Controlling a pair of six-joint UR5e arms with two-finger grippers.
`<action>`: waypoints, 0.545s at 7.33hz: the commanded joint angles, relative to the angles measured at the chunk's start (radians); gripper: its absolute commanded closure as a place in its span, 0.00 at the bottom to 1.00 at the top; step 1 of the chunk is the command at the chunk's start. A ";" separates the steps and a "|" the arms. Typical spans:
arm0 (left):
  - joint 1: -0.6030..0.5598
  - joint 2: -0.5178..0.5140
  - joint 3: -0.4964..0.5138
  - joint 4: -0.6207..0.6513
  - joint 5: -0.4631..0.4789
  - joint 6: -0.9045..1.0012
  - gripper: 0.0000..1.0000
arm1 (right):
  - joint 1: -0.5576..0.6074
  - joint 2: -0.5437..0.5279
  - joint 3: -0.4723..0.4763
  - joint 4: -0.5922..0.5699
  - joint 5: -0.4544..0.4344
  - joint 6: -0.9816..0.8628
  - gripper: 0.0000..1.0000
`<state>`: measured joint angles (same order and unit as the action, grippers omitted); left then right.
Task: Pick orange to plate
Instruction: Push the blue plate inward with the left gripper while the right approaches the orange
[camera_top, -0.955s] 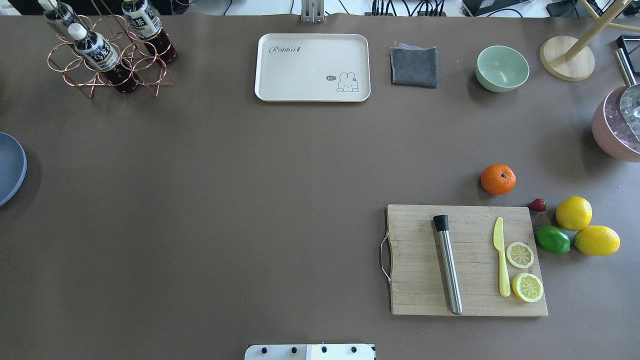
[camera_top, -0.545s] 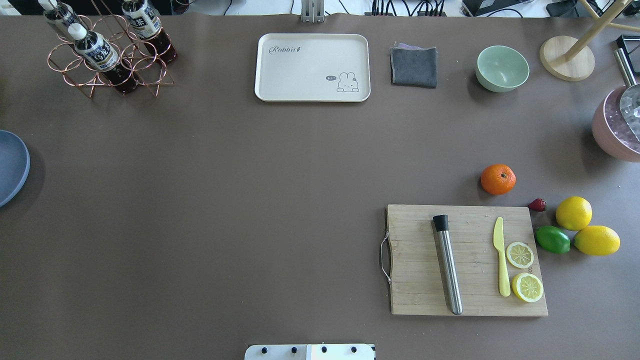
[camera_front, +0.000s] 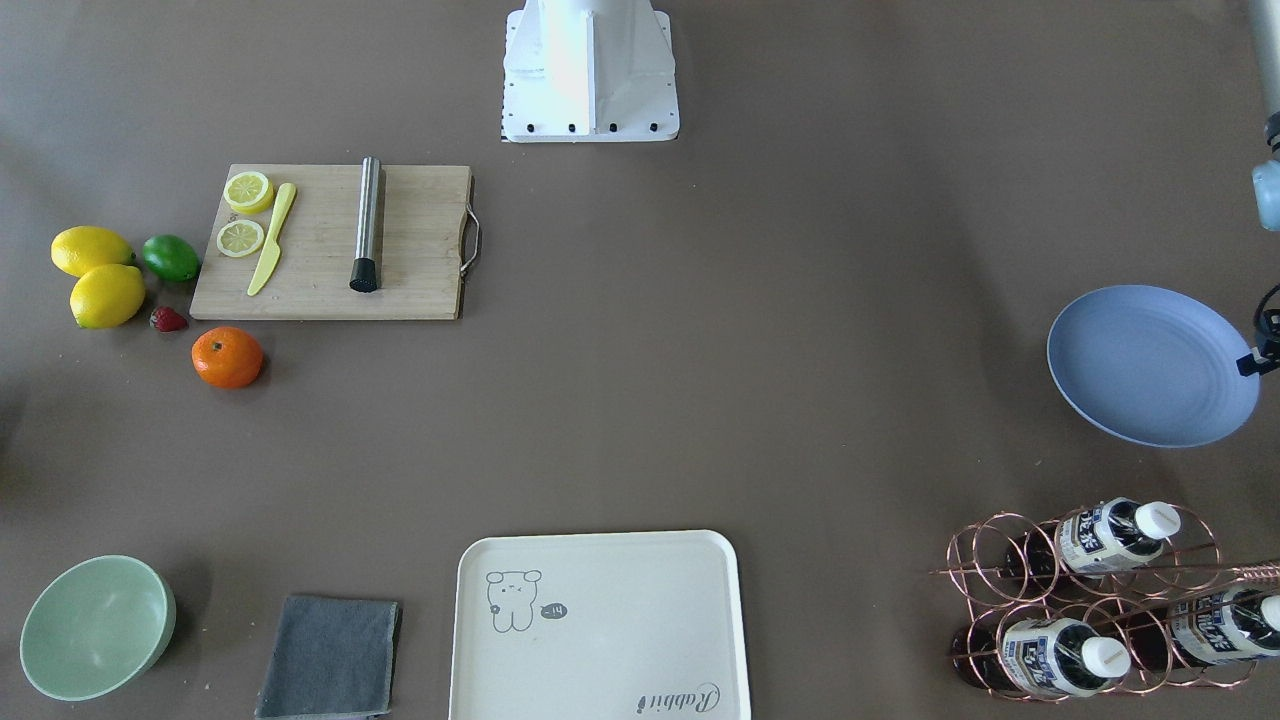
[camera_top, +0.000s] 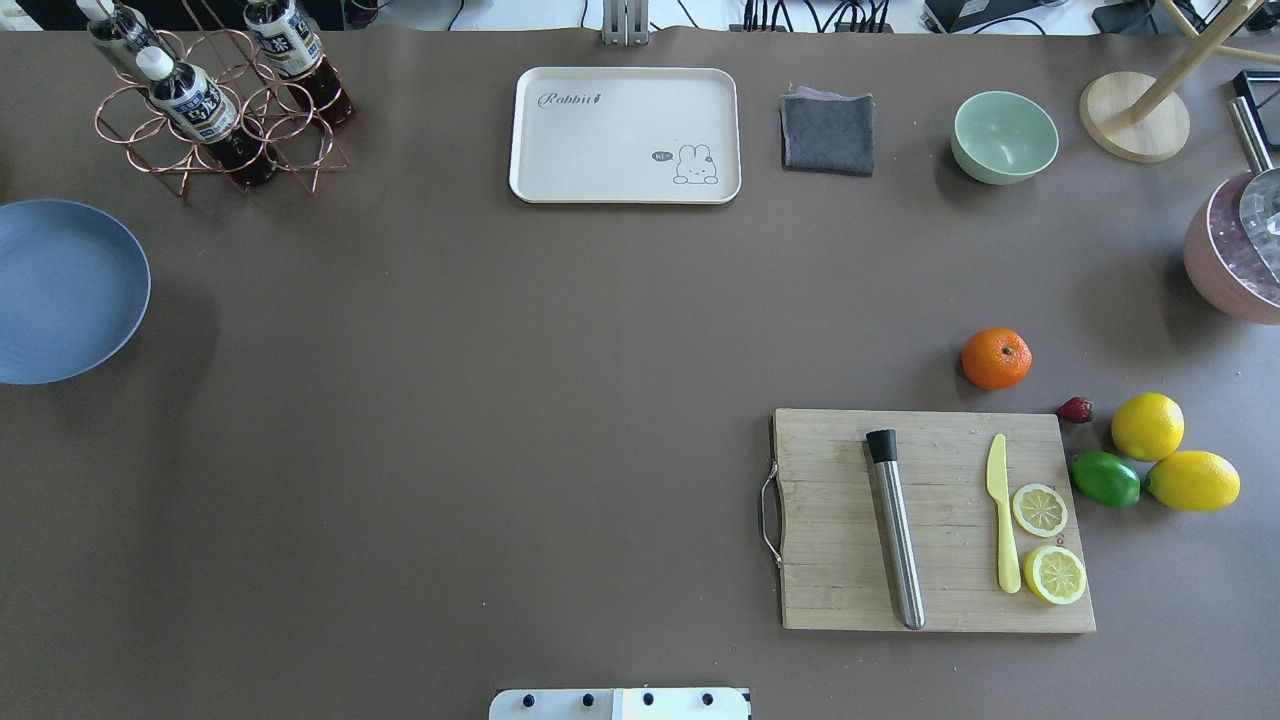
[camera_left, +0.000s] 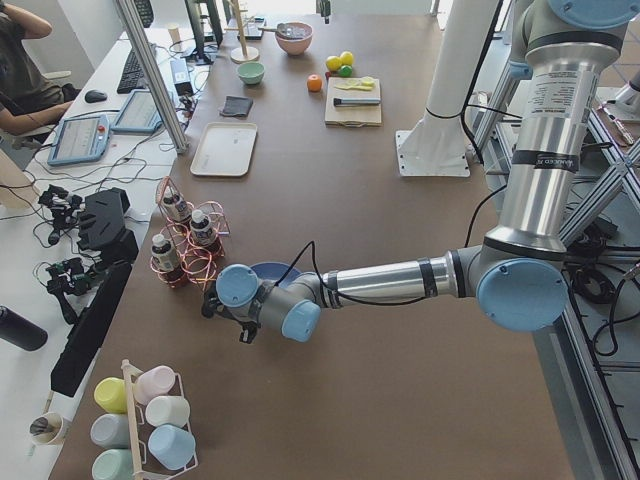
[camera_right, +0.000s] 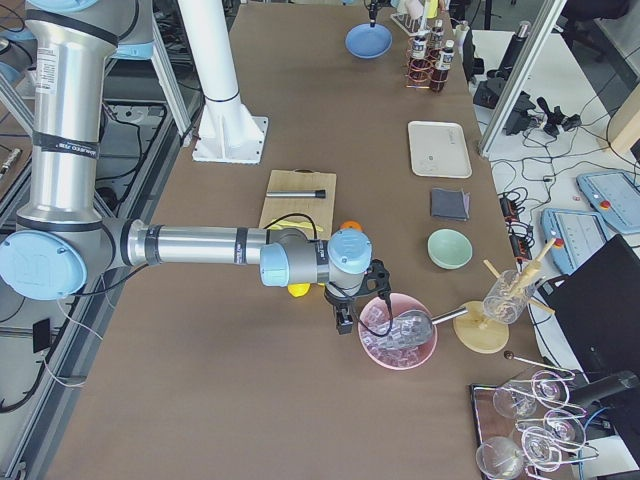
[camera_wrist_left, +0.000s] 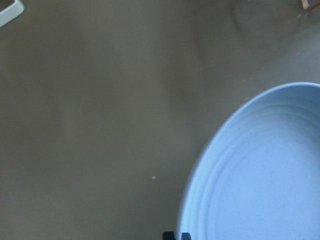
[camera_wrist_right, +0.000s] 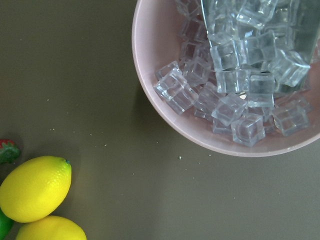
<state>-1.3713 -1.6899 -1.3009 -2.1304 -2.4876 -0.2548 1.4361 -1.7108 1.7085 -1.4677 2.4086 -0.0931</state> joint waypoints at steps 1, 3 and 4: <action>0.171 0.026 -0.261 0.003 0.009 -0.354 1.00 | -0.052 0.007 0.040 0.004 0.009 0.082 0.00; 0.358 0.013 -0.427 0.001 0.108 -0.646 1.00 | -0.136 0.007 0.051 0.152 0.009 0.271 0.00; 0.430 -0.037 -0.452 0.001 0.146 -0.773 1.00 | -0.190 0.007 0.051 0.241 0.000 0.397 0.00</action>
<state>-1.0415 -1.6868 -1.6927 -2.1285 -2.3960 -0.8620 1.3091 -1.7045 1.7570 -1.3328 2.4156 0.1588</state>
